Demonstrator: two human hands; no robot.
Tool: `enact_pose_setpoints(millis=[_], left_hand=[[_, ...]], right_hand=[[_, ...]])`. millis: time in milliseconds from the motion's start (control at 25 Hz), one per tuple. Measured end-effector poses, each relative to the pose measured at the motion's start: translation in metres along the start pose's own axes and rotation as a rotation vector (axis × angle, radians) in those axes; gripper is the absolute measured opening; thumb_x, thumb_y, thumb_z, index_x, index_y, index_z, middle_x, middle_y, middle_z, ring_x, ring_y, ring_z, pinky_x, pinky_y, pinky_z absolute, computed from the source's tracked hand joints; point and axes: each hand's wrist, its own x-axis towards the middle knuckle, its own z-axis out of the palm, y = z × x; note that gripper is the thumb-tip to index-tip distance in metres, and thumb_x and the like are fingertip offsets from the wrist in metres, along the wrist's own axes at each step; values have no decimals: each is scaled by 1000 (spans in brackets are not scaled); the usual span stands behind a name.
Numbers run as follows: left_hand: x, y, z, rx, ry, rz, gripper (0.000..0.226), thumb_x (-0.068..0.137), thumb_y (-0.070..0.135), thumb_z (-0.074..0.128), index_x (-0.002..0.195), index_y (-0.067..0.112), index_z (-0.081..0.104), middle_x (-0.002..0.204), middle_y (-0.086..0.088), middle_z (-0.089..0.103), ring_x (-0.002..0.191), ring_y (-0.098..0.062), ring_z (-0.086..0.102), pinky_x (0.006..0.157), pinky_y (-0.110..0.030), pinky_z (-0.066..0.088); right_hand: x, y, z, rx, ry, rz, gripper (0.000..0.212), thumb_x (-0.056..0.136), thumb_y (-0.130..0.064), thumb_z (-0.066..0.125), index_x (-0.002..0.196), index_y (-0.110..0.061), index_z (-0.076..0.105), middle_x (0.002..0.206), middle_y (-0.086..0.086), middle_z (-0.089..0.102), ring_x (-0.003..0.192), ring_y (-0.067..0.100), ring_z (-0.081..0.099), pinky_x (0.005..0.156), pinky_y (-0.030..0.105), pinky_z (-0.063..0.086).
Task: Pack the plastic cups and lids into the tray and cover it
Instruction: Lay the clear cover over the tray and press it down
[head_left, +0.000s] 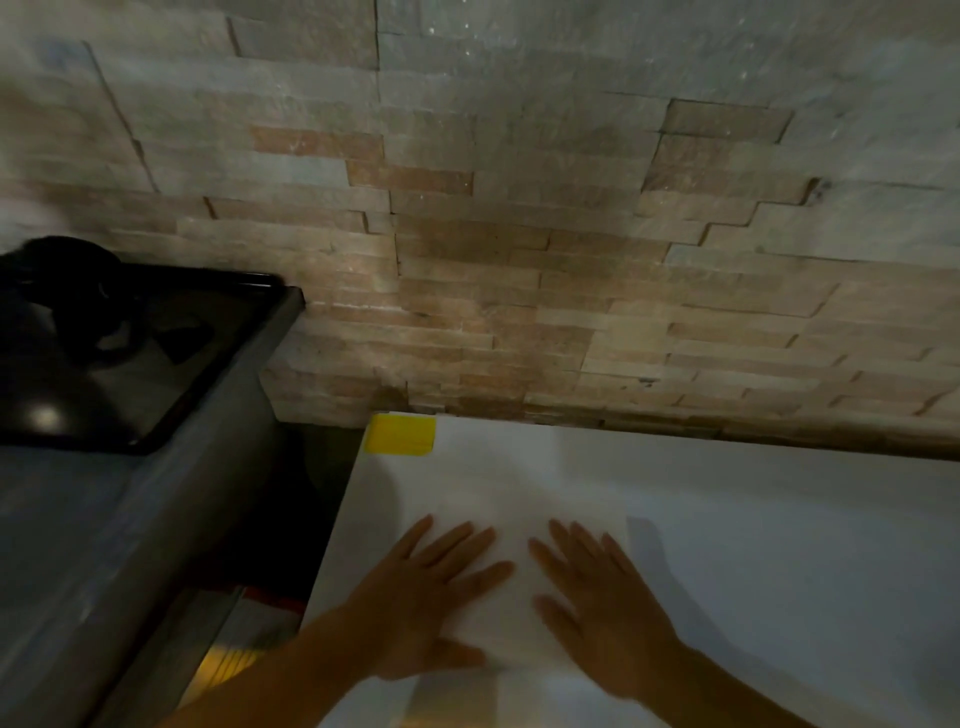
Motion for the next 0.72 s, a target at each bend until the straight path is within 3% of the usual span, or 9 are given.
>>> enact_pose_setpoints(millis=[120,160,280,400,480,600,720], left_hand=[[-1,2,-4,78,-50,-21,79,84,77,25,147,30,32,150,-5,42,135,-26,43,109,-59,31],[-2,2,-5,106,-51,-6,79,85,75,24,149,29,26,154,-6,34,139,-28,35,112,-62,24],[0,-5,-4,96,-68,97,81,89,69,25,149,32,-15,160,-3,-11,145,-28,-14,108,-59,-19],[1,-5,-3,71,-97,115,81,92,64,25,142,33,-30,155,0,-25,139,-25,-30,103,-53,-29],[0,-5,-2,90,-65,127,80,93,61,28,147,28,-19,158,-4,-13,142,-28,-18,105,-59,-19],[-2,-3,0,179,-21,123,77,90,62,36,151,17,20,155,-10,30,141,-29,26,109,-58,23],[-2,-3,12,105,10,129,75,91,65,32,150,19,25,155,-8,32,141,-28,30,114,-56,25]], right_hand=[[-22,-7,-1,-122,-36,-102,71,86,-73,29,144,-33,39,149,2,47,133,28,48,109,43,12],[-23,-8,-1,-141,-50,-123,76,83,-76,31,145,-31,39,149,3,47,133,29,48,106,47,18],[-23,-6,-3,-190,-46,-139,78,82,-76,35,145,-31,40,149,4,46,133,32,48,103,51,20],[-23,-7,-3,-208,-81,-144,76,82,-74,37,144,-29,41,148,6,47,132,33,49,104,52,19],[-23,-7,0,-201,-71,-151,77,82,-73,39,144,-28,42,148,6,47,131,33,49,104,54,19],[-23,-6,3,-202,-56,-180,76,82,-70,42,143,-25,42,149,4,47,132,32,49,102,57,23],[-23,-5,5,-216,-17,-216,74,86,-68,37,144,-23,40,150,3,45,134,30,46,103,54,23]])
